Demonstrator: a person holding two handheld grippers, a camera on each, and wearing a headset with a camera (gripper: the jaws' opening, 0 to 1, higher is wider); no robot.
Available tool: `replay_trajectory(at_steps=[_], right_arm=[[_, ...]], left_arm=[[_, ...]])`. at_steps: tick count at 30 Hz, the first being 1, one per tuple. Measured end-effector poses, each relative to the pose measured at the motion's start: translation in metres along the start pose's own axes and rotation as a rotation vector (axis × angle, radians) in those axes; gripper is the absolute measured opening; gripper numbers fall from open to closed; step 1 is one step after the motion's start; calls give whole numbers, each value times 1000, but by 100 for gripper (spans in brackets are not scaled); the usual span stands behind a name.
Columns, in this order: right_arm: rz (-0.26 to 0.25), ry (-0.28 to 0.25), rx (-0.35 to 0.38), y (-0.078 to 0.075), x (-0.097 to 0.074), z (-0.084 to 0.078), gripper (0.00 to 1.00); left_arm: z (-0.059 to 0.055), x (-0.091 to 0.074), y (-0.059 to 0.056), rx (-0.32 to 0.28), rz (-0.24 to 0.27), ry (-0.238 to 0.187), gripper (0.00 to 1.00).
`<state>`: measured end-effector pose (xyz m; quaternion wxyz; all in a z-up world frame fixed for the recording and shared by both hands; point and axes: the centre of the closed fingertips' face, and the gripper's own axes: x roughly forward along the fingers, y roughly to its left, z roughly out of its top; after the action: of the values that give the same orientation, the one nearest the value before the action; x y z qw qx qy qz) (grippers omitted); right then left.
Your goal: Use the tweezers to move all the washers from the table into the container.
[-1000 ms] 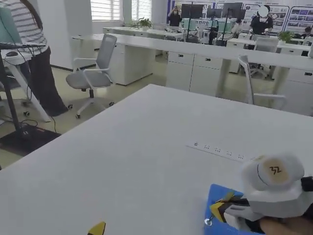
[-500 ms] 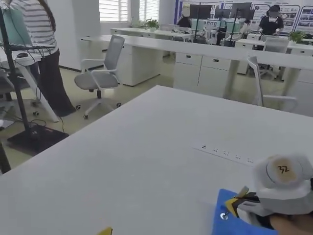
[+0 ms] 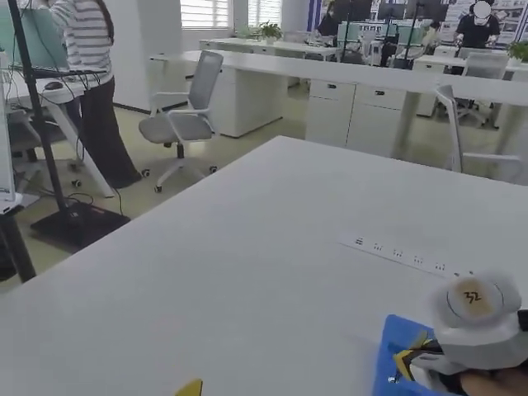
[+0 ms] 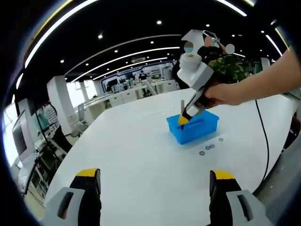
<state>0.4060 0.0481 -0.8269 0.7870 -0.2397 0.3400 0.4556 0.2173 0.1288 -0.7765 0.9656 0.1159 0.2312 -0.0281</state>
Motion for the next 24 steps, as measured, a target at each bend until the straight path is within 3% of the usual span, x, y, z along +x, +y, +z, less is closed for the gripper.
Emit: replay_trajectory(at_steps=[4,6,24], right_arm=[[12,20,-3,3,5,-5,2],[10,1,-5,3,6,-2,2],[5,5,23,-1,5,-2,3]], left_arm=[[-1,0,0,4,1,3,99],[-1,0,1,1,3,5,99],[-2,0,0,8,0,12,98]])
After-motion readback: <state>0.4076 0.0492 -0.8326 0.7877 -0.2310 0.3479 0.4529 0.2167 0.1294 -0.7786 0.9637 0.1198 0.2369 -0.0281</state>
